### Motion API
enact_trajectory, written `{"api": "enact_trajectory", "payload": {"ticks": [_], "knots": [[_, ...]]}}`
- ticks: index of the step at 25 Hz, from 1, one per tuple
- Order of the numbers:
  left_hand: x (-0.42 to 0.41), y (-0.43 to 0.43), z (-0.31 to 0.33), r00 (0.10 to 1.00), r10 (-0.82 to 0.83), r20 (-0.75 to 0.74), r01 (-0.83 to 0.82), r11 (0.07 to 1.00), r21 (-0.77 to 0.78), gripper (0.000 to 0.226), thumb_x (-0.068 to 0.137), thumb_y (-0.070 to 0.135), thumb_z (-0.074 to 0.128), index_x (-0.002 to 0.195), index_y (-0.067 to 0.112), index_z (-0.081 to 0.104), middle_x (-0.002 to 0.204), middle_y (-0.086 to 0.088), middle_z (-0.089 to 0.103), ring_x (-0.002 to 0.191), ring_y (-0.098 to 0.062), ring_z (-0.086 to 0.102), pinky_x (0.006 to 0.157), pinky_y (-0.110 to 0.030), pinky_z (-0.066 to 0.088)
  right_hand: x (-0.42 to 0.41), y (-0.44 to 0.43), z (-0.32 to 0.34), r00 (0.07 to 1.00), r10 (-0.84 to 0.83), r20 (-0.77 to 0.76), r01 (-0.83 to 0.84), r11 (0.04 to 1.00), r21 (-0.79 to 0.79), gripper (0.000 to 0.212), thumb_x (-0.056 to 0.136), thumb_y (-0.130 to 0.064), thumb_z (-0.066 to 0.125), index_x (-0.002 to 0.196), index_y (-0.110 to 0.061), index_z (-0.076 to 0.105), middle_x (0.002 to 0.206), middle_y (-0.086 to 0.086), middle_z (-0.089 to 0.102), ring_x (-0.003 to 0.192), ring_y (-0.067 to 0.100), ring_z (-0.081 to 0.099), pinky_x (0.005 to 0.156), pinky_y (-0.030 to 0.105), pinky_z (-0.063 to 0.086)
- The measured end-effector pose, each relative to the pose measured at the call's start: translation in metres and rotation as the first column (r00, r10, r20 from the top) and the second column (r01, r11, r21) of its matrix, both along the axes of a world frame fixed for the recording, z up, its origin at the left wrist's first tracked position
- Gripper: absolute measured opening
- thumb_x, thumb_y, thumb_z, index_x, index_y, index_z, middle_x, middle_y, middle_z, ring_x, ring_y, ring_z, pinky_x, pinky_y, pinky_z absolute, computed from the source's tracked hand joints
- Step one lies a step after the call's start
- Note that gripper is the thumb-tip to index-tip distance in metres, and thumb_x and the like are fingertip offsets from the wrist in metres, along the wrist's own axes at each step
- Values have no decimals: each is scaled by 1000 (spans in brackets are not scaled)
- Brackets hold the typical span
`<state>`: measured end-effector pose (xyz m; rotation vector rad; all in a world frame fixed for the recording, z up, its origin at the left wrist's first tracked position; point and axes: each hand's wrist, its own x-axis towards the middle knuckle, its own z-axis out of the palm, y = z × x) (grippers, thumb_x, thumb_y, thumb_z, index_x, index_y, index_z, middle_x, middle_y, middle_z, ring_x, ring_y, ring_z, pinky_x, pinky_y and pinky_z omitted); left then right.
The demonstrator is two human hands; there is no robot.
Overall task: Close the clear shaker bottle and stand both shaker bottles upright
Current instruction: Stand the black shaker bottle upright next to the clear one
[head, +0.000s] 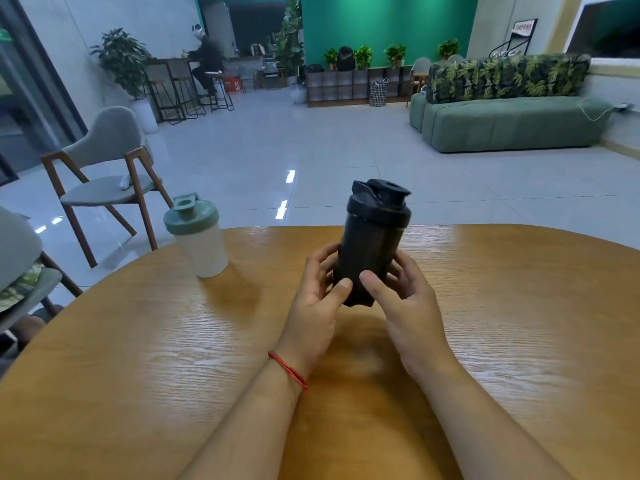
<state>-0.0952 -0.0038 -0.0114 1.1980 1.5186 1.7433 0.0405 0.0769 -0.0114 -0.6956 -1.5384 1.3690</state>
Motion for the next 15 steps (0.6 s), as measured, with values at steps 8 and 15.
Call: {"api": "enact_trajectory", "payload": {"ticks": [8, 15], "knots": [[-10, -13, 9, 912, 328, -247, -320, 945, 72, 51, 110, 13, 58, 155, 35, 55, 138, 12, 56, 132, -1, 57, 103, -16, 51, -34, -14, 0, 998, -52, 37, 46, 989, 140, 69, 91, -32, 90, 148, -40, 52, 141, -20, 68, 131, -2, 64, 105, 23, 57], [-79, -50, 14, 911, 371, -182, -384, 922, -42, 47, 109, 17, 55, 149, 41, 54, 135, 31, 65, 125, 17, 57, 94, -7, 49, -143, -21, 4, 989, 28, 147, -60, 974, 217, 60, 93, -38, 87, 144, -39, 56, 139, -13, 67, 119, -7, 61, 96, 14, 54]]}}
